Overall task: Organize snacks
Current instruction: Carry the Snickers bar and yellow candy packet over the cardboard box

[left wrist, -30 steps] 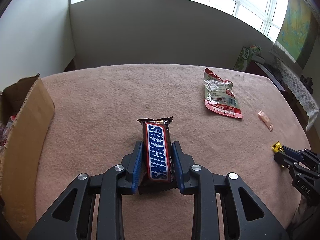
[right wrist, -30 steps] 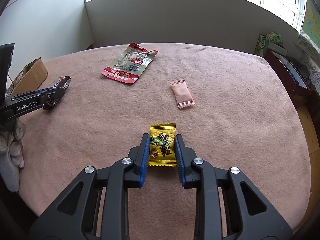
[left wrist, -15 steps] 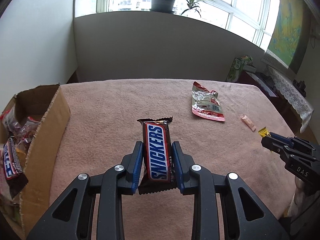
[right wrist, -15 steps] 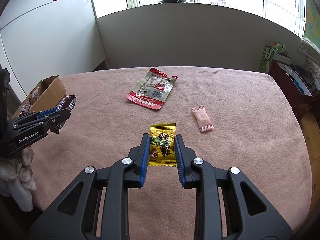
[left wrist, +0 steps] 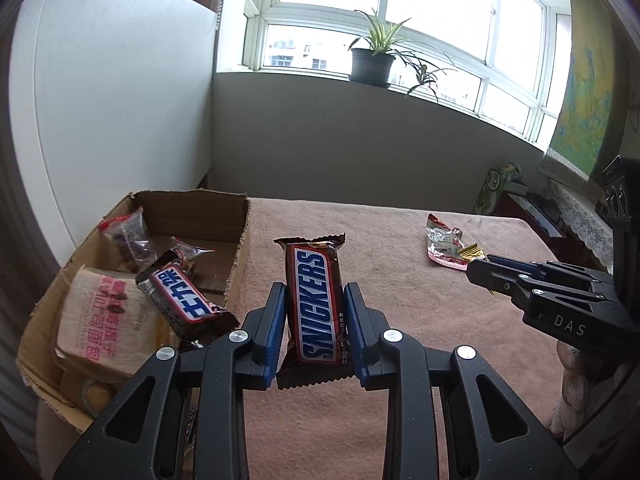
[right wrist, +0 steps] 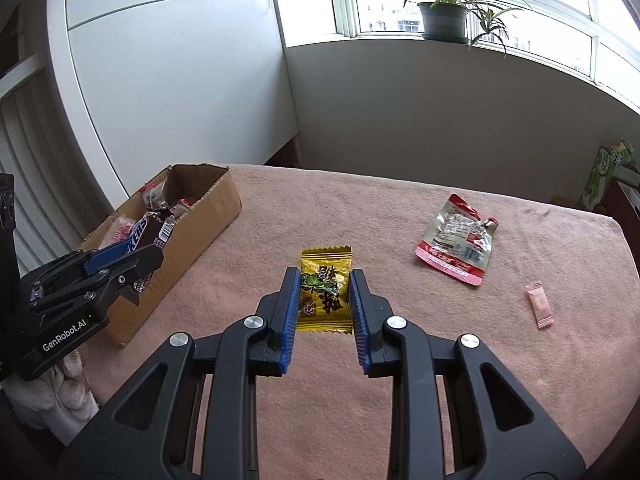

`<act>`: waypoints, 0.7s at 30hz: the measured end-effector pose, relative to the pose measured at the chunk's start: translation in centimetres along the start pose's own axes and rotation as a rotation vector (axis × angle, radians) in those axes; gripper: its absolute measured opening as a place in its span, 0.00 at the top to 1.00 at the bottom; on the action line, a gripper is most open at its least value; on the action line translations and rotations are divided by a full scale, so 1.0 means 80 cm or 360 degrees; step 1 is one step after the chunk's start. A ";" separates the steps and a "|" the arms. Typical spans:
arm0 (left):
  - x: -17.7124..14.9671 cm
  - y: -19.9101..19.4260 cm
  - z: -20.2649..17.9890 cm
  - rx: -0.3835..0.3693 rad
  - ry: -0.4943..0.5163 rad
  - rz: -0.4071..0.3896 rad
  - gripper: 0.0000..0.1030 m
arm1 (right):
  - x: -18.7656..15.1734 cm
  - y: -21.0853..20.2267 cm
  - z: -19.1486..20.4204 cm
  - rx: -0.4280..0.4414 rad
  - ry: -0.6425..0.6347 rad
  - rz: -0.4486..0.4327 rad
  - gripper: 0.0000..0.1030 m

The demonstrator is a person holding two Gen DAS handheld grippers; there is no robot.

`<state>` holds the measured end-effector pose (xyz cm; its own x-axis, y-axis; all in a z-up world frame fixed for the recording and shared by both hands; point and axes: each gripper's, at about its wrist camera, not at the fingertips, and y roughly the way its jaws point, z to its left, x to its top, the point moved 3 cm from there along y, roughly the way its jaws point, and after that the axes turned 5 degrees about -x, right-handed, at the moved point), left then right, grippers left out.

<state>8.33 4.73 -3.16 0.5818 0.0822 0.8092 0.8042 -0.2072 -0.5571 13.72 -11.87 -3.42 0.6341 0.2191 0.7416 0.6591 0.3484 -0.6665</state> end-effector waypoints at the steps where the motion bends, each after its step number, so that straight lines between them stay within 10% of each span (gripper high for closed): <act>1: 0.000 -0.004 0.009 0.0018 -0.0016 -0.0013 0.74 | 0.004 0.004 0.010 0.0016 -0.0010 -0.0003 0.75; 21: -0.013 -0.036 0.139 0.0241 -0.0225 -0.0070 0.74 | 0.077 0.095 0.186 0.0249 -0.0205 -0.0006 0.75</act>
<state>6.81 16.10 -4.49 0.5483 0.2260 0.8052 0.8322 -0.0522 -0.5520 16.62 5.69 -2.75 0.5682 0.3285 0.7545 0.5842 0.4847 -0.6510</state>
